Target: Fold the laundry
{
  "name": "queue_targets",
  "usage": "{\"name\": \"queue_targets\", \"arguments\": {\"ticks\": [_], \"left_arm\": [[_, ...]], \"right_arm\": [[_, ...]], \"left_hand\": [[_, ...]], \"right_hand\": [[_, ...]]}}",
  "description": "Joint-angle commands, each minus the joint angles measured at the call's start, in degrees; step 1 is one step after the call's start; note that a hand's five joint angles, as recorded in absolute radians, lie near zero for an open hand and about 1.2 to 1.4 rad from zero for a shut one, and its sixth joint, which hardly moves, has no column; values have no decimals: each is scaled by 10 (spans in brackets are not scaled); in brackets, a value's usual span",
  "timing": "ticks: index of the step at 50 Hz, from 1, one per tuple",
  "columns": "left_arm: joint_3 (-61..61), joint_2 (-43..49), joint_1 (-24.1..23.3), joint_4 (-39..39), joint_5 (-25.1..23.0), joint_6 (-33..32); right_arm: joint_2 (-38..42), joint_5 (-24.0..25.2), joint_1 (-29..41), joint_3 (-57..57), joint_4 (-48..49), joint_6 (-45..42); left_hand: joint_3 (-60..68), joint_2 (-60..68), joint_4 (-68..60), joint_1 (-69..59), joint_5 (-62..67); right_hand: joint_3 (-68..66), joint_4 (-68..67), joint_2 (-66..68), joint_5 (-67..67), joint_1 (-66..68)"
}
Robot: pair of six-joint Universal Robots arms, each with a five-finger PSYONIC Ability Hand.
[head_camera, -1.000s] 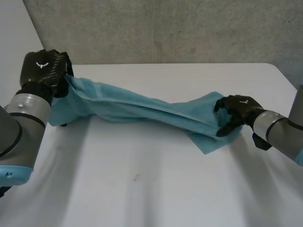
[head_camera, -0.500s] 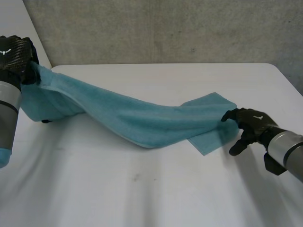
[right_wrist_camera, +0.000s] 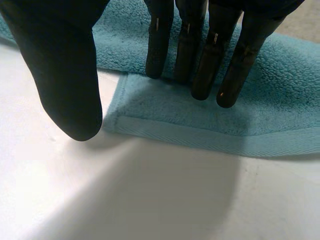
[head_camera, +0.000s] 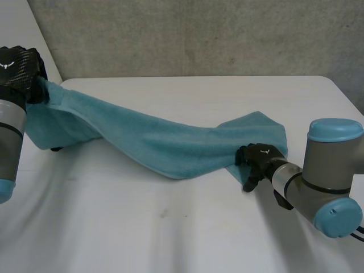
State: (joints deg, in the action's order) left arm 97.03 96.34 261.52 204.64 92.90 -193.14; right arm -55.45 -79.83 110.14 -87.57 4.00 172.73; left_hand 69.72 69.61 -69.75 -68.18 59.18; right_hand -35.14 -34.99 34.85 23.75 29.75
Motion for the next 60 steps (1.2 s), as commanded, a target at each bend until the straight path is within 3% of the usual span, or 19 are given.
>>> {"name": "queue_targets", "arguments": {"ticks": [1,15,42,44,46,49,52,60], "left_arm": [[0,1,0,1,-1,2],[0,1,-1,0,-1,2],[4,1,-7,1,-1,2],[4,1,-7,1,-1,2],[4,1,-7,1,-1,2],[5,2,-7,1,-1,1],[7,2,-7,0,-1,1],[6,-3,-7,-6,-1,-1]], "right_arm": [[21,-3,1,13,3,-2],[43,-4,1,35,13,-8],[58,-6,1,65,12,-10],[58,-6,1,66,13,-11],[58,-6,0,73,15,-11],[57,-9,-3,80,15,-11],[41,-16,-7,91,16,-10],[-113,-1,-27,97,-2,-17]], "left_hand": [[103,104,-103,-118,108],[103,104,-103,-118,108],[103,104,-103,-118,108],[103,104,-103,-118,108],[103,104,-103,-118,108],[103,104,-103,-118,108],[103,104,-103,-118,108],[103,104,-103,-118,108]], "right_hand": [[-81,-82,84,95,135],[-168,-170,171,182,222],[-175,-176,178,189,229],[-205,-207,208,219,259],[-398,-399,400,411,451],[-449,-450,451,462,502],[-449,-450,451,463,502],[-449,-450,451,463,502]]}}
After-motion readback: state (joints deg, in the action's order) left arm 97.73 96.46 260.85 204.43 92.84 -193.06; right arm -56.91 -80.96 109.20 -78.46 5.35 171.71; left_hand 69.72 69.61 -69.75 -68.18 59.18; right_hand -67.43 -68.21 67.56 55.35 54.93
